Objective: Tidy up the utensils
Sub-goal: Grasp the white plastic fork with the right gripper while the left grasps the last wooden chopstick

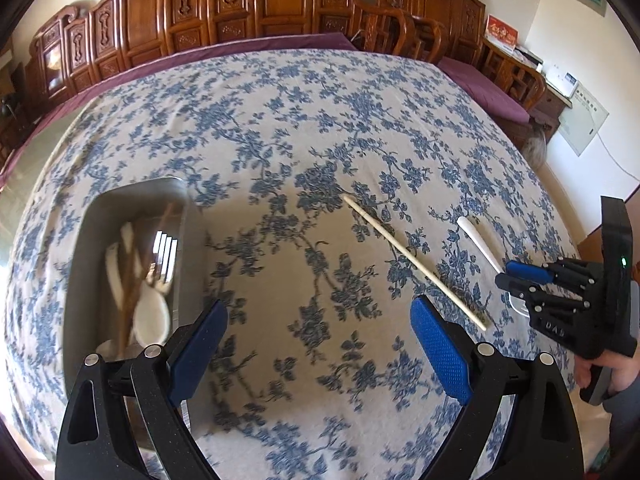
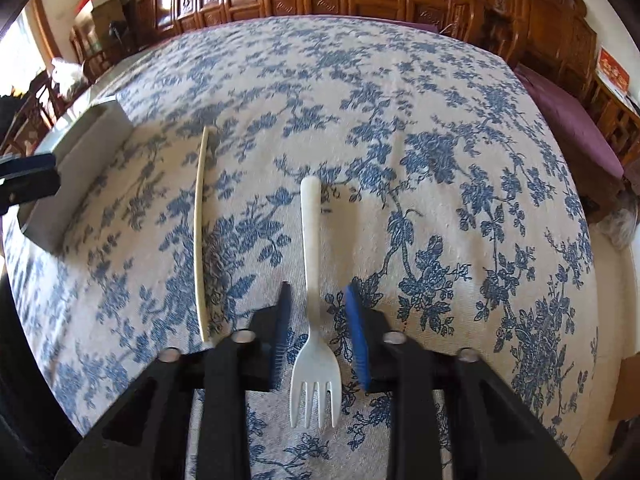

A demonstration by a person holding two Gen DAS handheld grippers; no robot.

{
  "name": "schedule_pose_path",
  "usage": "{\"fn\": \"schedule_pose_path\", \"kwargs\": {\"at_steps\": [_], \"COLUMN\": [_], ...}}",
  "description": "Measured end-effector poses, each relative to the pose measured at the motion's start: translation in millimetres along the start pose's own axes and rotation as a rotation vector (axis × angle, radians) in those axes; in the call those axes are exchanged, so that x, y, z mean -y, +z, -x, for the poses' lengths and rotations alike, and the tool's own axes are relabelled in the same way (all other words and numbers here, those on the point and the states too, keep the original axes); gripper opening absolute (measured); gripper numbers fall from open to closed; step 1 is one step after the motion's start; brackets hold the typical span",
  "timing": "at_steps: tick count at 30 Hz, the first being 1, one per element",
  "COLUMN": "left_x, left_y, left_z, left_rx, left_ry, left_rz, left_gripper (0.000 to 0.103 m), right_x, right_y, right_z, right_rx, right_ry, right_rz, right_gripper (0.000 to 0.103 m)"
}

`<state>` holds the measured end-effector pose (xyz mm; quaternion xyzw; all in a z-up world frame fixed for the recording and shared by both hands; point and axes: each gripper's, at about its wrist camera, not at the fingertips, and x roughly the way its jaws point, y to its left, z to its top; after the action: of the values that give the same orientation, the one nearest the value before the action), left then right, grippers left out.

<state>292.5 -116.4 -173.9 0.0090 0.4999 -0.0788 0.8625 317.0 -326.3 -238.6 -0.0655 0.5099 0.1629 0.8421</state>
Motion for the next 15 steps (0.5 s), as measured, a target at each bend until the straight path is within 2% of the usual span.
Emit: {"fn": "schedule_pose_path", "kwargs": {"at_steps": [3,9,15], "left_x": [7.6,27.2,44.6], "left_y": [3.3,11.0,17.3], "left_z": [-13.0,-35.9,-58.5], "left_rx": [-0.019,-0.044,-0.082], "left_ry": [-0.006,-0.015,-0.035], "left_rz": [0.003,-0.005,0.001], "left_gripper": [0.089,0.088,0.076], "right_x": [3.2,9.2,11.1], "right_y": [-2.0,-6.3,-7.0], "right_z": [1.7,13.1,26.8], "right_rx": [-0.007,0.02,0.054], "right_ry": [0.008,0.04,0.054], "right_rz": [0.0,-0.027,-0.049], "right_gripper": [0.008,0.007,0.008]}}
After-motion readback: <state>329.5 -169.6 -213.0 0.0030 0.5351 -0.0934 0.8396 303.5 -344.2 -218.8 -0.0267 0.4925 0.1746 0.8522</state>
